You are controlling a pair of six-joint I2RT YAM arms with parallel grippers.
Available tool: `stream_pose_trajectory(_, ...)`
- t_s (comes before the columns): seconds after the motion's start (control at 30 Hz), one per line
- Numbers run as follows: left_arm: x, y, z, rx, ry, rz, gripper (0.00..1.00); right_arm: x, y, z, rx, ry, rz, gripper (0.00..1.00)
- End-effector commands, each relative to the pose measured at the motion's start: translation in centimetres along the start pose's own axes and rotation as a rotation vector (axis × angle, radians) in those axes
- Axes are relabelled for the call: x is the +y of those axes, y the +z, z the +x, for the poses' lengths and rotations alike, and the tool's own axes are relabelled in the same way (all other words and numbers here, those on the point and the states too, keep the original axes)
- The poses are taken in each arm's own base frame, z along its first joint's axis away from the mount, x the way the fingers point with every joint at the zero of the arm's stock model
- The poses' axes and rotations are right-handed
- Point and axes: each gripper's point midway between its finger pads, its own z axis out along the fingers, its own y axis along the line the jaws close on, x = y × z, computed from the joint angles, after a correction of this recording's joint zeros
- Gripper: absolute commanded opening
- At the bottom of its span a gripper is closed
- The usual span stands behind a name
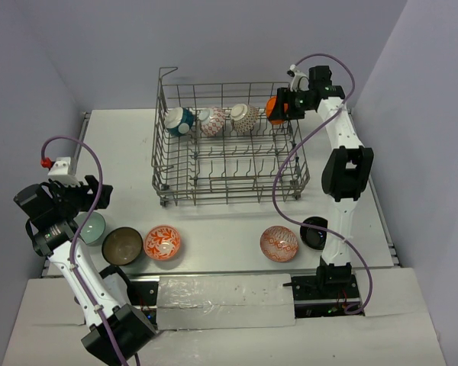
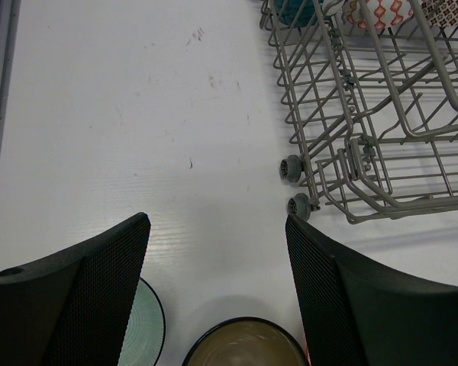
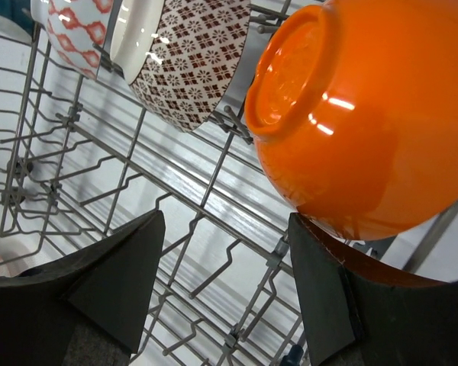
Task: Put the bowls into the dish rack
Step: Insert the bowl into the dish rack.
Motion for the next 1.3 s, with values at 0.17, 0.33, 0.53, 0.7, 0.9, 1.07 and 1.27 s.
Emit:
stream_pose_trajectory(0.17,-0.3,-0.1,-0.4,-0.014,0.029,0.023,0.77,4.8,-3.0,-2.0,-0.075,-0.132,-0.157,0.73)
stream_pose_trajectory(0.33,-0.2,-0.2,-0.4,-0.016,0.031,0.021,0.77,6.8,-5.5,-3.3,-0.131,-0.179,-0.187,0.74)
stream_pose_trajectory(0.53,-0.3,-0.2,-0.4,-0.018,0.032,0.023,0.77,6.2,-7.6,-4.6,-0.214,-0.157,-0.143,0.75)
stream_pose_trajectory(0.7,-0.2,-0.2,-0.4,-0.016,0.029,0.022,0.77,4.0,-8.4,-5.5,-0.265,-0.114,-0.068,0.75)
stream_pose_trajectory(0.9,-0.2,-0.1,-0.3,-0.013,0.027,0.021,0.77,1.4,-8.1,-5.9,-0.273,-0.065,0.018,0.75)
stream_pose_trajectory(1.07,-0.1,-0.2,-0.4,-0.016,0.027,0.02,0.77,0.1,-8.0,-6.2,-0.281,-0.015,0.034,0.75)
stream_pose_trajectory(1.27,-0.1,-0.2,-0.4,-0.017,0.026,0.018,0.77,-1.1,-7.2,-5.4,-0.252,0.008,0.062,0.75)
